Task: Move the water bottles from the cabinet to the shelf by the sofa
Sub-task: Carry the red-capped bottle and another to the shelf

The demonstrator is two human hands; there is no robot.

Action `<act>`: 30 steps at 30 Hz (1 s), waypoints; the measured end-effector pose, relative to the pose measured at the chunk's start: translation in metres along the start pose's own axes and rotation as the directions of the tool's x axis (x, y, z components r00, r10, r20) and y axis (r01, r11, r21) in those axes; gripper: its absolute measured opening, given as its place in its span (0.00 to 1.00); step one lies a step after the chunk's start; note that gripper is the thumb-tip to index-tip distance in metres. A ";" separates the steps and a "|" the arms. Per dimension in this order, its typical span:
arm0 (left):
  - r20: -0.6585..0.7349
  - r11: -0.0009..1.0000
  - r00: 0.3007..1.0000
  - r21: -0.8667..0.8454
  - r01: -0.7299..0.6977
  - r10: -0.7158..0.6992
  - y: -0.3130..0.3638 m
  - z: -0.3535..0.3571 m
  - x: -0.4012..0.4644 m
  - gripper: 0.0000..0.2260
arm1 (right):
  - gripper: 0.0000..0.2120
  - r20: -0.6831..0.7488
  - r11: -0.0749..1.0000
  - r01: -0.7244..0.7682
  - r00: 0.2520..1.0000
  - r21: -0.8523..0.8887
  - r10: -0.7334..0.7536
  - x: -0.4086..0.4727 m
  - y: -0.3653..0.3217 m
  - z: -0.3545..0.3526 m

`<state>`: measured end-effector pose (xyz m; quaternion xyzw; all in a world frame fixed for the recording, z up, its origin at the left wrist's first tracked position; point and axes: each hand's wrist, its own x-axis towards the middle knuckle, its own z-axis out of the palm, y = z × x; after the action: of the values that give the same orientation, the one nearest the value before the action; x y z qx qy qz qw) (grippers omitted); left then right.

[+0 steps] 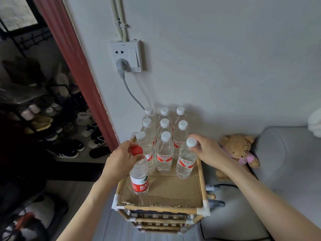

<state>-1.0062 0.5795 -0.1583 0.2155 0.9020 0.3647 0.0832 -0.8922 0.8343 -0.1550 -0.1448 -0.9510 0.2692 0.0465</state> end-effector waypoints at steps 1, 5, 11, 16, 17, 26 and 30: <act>0.002 1.000 1.000 0.005 0.000 0.000 0.001 0.000 0.000 0.15 | 0.14 -0.037 1.000 -0.021 0.999 -0.006 0.021 0.001 -0.001 0.001; 0.004 1.000 1.000 0.006 -0.004 0.004 0.003 0.001 0.000 0.16 | 0.18 -0.160 0.992 -0.127 0.979 0.008 0.127 0.010 -0.010 0.012; -0.005 1.000 1.000 -0.017 -0.001 0.001 0.001 0.001 -0.004 0.16 | 0.17 -0.145 0.993 -0.101 0.984 0.054 0.108 0.011 -0.014 0.013; -0.012 1.000 1.000 -0.026 -0.010 0.009 0.001 0.002 -0.005 0.16 | 0.12 -0.126 0.990 -0.084 0.987 0.116 0.099 0.014 -0.012 0.013; -0.015 1.000 1.000 -0.024 -0.010 0.010 0.001 0.002 -0.005 0.16 | 0.12 -0.117 0.987 -0.071 0.989 0.142 0.088 0.015 -0.012 0.013; -0.098 1.000 0.995 0.031 -0.001 0.004 0.001 0.004 -0.005 0.16 | 0.21 0.044 0.960 -0.029 0.999 0.279 0.018 0.016 -0.007 0.009; -0.124 0.998 0.992 0.059 -0.006 0.014 0.004 0.006 -0.008 0.16 | 0.24 0.052 0.944 -0.050 0.998 0.327 0.035 0.015 -0.005 0.012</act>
<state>-0.9961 0.5825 -0.1597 0.1993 0.9145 0.3515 0.0189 -0.9099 0.8288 -0.1630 -0.1493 -0.8905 0.4277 0.0424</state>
